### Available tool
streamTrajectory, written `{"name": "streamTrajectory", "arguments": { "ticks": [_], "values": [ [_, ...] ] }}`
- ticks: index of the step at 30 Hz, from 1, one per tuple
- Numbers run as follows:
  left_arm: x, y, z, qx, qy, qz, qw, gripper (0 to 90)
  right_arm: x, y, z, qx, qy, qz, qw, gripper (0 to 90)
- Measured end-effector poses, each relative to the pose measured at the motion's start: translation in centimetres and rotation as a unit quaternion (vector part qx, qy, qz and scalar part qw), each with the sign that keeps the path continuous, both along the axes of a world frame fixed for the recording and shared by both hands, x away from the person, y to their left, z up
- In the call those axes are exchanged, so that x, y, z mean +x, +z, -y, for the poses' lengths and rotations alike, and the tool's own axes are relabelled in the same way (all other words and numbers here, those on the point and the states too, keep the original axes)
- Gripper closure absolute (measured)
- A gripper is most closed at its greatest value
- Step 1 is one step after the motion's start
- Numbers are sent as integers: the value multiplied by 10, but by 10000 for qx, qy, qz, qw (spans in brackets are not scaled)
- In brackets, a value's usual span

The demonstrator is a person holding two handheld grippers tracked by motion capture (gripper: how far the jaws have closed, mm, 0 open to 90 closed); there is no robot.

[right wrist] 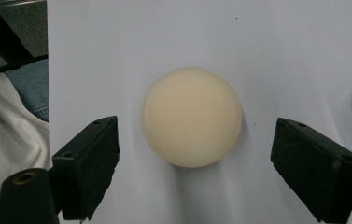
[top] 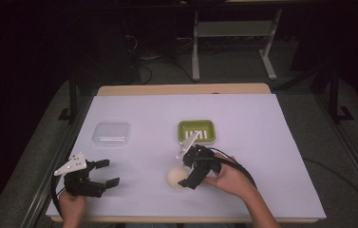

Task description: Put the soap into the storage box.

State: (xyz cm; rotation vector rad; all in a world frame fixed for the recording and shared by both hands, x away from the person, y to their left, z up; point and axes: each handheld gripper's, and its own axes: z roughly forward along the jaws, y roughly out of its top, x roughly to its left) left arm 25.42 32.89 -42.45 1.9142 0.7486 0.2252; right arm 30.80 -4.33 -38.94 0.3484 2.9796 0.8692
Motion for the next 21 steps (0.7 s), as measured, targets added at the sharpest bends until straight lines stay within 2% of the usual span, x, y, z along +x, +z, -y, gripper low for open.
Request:
{"name": "streamTrajectory", "arguments": {
  "ticks": [21],
  "values": [
    [0, 0, 1, -13, -16, -5, 10000, 132, 6, -10, -14, -153, 43, -91, 9998, 146]
  ]
}}
